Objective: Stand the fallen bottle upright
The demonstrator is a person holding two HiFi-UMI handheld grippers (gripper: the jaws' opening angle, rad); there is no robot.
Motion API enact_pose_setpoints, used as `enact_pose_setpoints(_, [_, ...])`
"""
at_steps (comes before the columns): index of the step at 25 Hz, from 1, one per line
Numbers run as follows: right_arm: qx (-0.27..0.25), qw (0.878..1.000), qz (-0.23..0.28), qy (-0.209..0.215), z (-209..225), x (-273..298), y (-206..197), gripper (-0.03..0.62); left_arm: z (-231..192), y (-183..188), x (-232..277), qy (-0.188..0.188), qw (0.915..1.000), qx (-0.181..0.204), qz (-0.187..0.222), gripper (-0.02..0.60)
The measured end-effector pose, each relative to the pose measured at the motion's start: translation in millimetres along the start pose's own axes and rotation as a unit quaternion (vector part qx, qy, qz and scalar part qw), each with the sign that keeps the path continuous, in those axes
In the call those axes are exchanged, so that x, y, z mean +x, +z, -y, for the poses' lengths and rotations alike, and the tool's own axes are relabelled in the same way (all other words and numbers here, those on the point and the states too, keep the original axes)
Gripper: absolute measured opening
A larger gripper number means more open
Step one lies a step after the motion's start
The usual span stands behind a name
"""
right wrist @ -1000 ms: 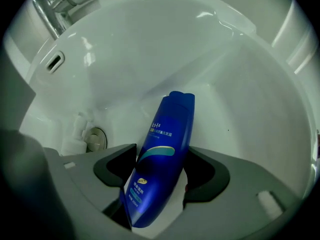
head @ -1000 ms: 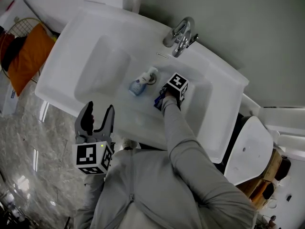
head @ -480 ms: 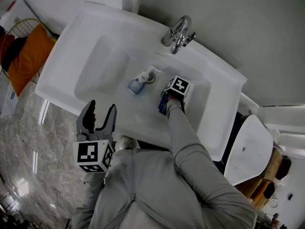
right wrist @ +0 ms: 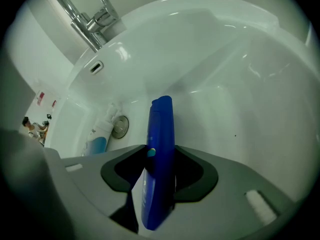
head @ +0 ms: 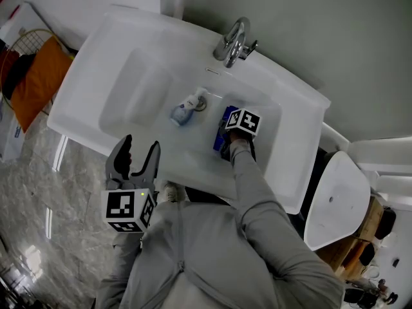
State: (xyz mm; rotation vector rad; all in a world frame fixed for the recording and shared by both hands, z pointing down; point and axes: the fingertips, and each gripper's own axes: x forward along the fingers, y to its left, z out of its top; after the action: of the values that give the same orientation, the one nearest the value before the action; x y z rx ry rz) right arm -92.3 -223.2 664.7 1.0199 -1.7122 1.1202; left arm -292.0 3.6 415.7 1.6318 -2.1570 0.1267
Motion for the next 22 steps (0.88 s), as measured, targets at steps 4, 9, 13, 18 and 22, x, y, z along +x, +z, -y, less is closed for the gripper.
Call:
enact_pose_setpoints(4, [0.001, 0.999, 0.031, 0.041, -3, -11, 4, 0.167, 4, -3, -1, -0.005, 1.0, 0.003, -0.002, 0.322])
enact_pose_setpoints(9, [-0.003, 0.993, 0.075, 0.086, -9, -32, 10, 0.163, 13, -1, 1, -0.02, 0.9997, 0.01, -0.001, 0.322])
enact_pose_setpoints(13, [0.002, 0.987, 0.113, 0.118, -14, -53, 18, 0.161, 21, 1, 3, -0.034, 0.9993, 0.017, -0.001, 0.322])
enact_pose_setpoints(18, [0.002, 0.973, 0.171, 0.152, -22, -89, 34, 0.16, 30, 3, 9, -0.056, 0.998, 0.027, -0.002, 0.322])
enact_pose_setpoints(22, [-0.002, 0.959, 0.225, 0.172, -23, -128, 49, 0.16, 39, 5, 14, -0.075, 0.9965, 0.036, -0.004, 0.322])
